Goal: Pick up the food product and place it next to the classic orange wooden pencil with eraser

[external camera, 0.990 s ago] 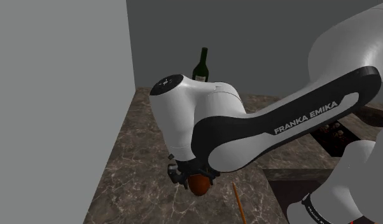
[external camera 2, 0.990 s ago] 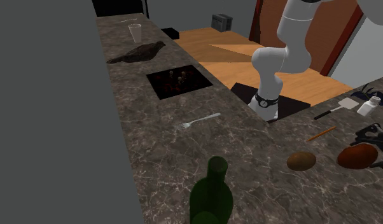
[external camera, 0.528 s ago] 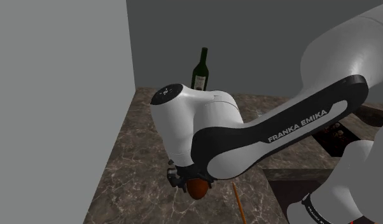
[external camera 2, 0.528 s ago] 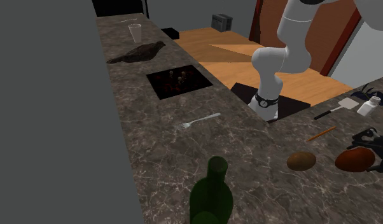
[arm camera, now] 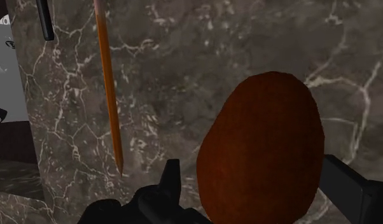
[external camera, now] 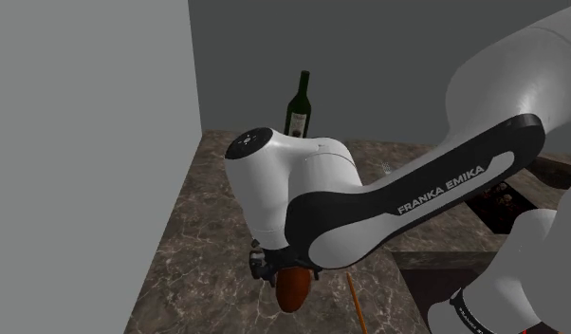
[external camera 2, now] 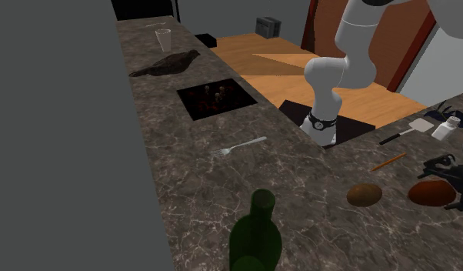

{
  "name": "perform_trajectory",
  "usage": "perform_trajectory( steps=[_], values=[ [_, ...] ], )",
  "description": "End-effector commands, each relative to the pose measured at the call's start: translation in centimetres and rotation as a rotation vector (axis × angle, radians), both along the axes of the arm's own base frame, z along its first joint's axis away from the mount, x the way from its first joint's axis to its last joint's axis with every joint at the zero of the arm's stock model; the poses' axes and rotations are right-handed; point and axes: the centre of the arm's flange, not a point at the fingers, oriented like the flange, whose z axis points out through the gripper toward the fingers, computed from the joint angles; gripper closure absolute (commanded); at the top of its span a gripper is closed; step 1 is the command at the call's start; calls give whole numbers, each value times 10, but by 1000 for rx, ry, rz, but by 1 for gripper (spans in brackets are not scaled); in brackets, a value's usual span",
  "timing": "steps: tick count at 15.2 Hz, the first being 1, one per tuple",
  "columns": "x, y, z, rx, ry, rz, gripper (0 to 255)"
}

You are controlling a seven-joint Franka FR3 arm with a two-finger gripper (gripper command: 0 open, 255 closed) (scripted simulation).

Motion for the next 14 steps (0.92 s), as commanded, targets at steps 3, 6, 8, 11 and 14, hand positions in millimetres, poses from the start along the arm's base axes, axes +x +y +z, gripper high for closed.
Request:
perform_trajectory(
  steps=[3, 6, 8, 11, 14],
  values=[
    [4, 3, 13, 0, 0, 0, 0],
    [12, 12, 48, 0, 0, 0, 0],
    [12, 12, 48, 0, 0, 0, 0],
    [12, 12, 48, 0, 0, 0, 0],
    [12, 12, 48, 0, 0, 0, 0]
  ],
)
